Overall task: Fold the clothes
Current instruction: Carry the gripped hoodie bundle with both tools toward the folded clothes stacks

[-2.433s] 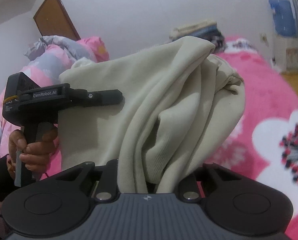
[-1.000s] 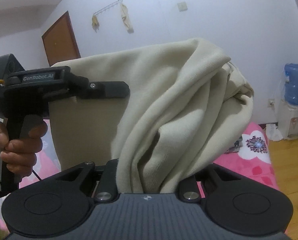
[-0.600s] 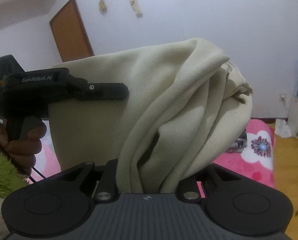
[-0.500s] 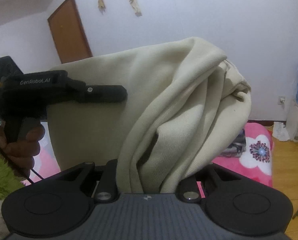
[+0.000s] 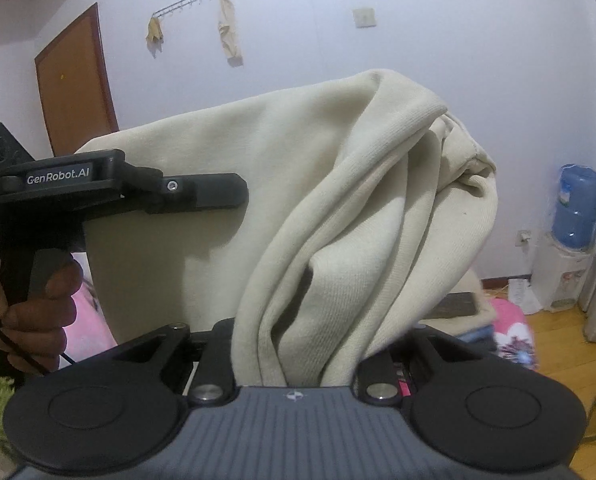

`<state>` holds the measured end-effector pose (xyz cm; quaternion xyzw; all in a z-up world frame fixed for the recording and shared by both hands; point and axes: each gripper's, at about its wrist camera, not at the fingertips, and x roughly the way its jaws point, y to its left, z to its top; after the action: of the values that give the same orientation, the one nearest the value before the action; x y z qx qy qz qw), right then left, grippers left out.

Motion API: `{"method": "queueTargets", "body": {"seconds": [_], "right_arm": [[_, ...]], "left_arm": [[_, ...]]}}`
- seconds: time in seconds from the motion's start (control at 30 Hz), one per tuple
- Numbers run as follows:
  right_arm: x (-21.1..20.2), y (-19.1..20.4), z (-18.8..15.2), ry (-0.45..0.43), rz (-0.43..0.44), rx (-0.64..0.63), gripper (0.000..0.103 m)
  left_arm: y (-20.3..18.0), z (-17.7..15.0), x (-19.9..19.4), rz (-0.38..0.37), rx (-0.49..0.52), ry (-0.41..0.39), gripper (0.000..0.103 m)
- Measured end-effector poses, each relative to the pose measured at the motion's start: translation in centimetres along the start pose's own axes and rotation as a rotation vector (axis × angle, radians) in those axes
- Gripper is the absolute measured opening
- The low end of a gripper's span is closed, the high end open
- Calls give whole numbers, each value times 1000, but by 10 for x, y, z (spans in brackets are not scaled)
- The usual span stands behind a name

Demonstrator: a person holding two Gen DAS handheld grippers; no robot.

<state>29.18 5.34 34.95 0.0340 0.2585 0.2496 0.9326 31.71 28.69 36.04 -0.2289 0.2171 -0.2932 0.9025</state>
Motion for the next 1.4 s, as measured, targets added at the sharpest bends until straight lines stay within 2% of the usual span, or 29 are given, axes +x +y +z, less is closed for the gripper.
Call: {"method": "queueTargets", "body": {"seconds": [0.23,0.37,0.57,0.63,0.73,0.87,1.0,1.13,1.27,1.4], "right_arm": [[68,38,11,92,118,10,24],[105,35,16,142,235,-1,24],[160,10,30,208,479,-61,24],[177,-6,32,225,553,-79,24],[197,-30,33,255,638,-90,24],[216,-68,33,291,722,-107,24],[235,-98,26,305,751,-94,24],[248,-114,9,316,732,-42,24],[265,-121,-10,307,660,16,24],[297,-123,-33,270,589,60,24]], "left_arm": [[40,1,-29,137,-72,-33,45],[43,-1,-30,270,-100,-70,45],[28,-3,-14,496,-157,-143,45],[21,-4,0,570,-208,-167,45],[14,-7,23,644,-285,-193,45],[5,-8,63,726,-337,-193,45],[7,-6,94,766,-355,-165,45],[29,-3,105,760,-363,-105,45],[65,-4,123,686,-324,-52,45],[119,-15,138,578,-289,-42,45]]}}
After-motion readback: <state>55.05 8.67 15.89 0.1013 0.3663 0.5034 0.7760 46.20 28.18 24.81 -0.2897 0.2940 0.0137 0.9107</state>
